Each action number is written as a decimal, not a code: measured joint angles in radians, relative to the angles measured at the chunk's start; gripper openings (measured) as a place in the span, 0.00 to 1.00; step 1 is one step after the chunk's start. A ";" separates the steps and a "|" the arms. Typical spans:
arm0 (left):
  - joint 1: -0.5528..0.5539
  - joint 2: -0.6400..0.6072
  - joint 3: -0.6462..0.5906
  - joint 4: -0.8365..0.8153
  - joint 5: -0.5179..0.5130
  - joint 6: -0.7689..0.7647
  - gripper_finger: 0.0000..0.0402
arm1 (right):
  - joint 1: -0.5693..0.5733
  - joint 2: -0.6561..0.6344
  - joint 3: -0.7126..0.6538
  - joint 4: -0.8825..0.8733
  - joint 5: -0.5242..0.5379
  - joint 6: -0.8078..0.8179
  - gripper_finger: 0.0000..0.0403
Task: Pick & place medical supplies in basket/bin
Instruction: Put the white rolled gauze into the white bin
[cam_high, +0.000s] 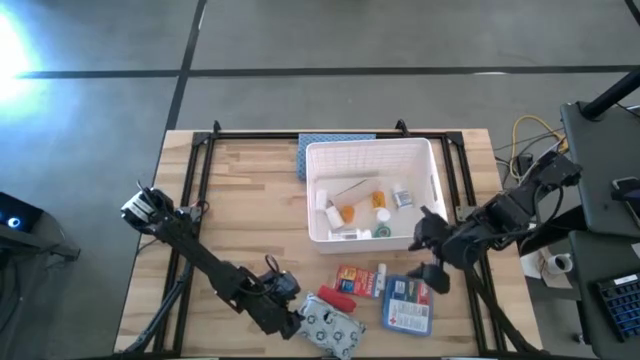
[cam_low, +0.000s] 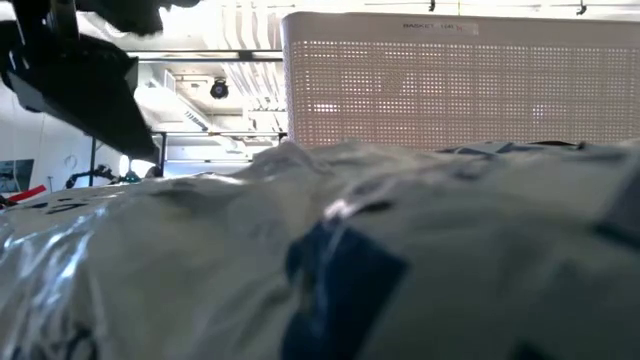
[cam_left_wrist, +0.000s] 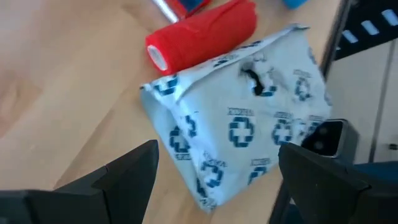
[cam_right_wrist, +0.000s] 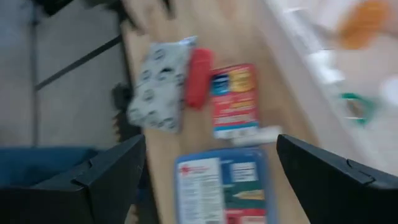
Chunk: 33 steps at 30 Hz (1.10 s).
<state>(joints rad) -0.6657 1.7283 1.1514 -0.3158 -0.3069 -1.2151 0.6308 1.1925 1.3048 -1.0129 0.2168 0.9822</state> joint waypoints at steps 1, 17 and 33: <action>0.004 0.000 -0.002 -0.003 -0.003 -0.002 0.77 | 0.005 0.004 0.000 0.024 -0.021 -0.008 0.87; 0.025 0.001 -0.003 0.010 -0.009 -0.063 0.77 | 0.013 0.189 -0.043 0.030 -0.132 0.262 0.79; -0.063 0.001 -0.006 -0.279 0.091 -0.291 0.77 | 0.014 0.346 -0.178 -0.041 0.083 0.800 0.77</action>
<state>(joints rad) -0.7288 1.7290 1.1451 -0.5948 -0.2154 -1.5057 0.6444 1.5382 1.1270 -1.0536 0.2994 1.7819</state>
